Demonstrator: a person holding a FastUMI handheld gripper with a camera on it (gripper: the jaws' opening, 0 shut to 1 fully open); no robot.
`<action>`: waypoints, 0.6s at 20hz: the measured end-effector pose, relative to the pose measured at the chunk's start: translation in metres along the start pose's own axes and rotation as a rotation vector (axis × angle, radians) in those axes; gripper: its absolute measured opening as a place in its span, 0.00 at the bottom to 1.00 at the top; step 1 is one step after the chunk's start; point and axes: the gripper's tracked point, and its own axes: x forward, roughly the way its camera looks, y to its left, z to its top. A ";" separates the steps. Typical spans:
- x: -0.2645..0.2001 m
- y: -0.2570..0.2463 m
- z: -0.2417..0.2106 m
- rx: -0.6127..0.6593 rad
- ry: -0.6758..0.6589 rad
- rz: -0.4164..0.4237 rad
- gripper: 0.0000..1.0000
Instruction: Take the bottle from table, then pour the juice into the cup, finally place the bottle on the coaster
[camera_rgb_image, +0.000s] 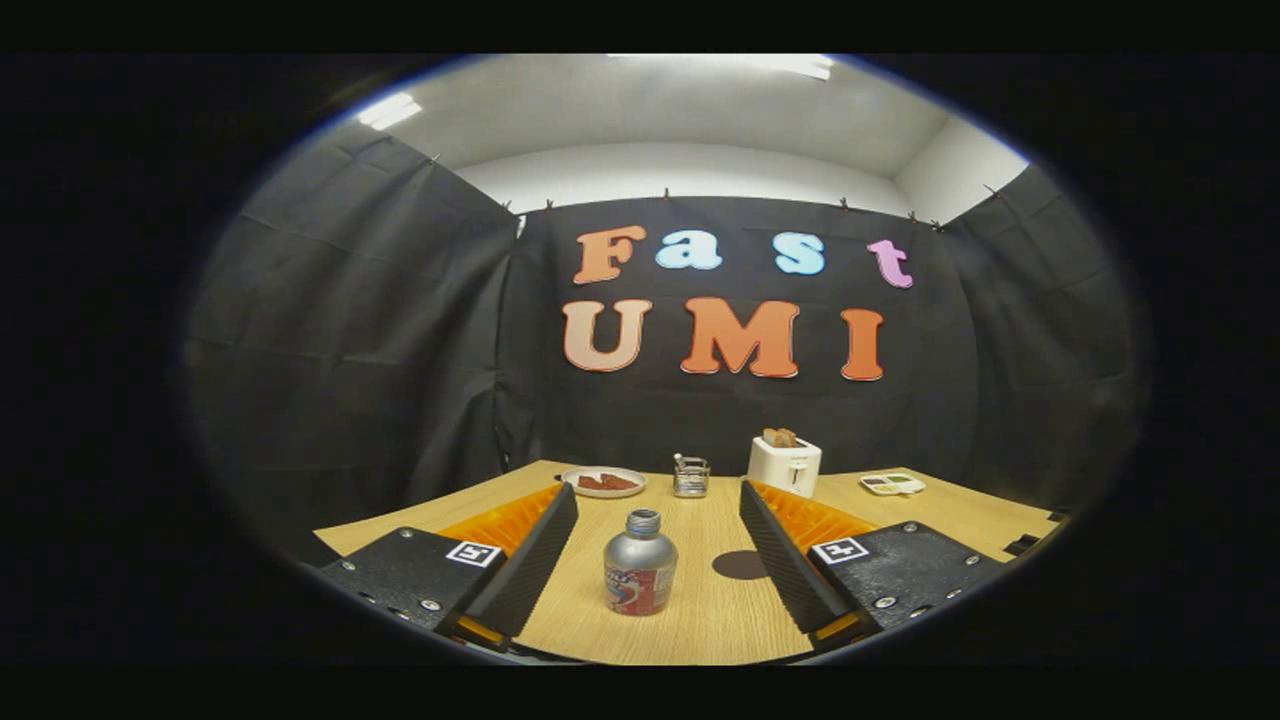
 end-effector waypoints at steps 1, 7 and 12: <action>-0.001 -0.001 -0.002 -0.003 0.004 -0.008 0.97; -0.003 0.002 -0.042 0.003 0.049 -0.049 0.97; 0.008 0.009 -0.098 -0.019 0.152 -0.052 0.97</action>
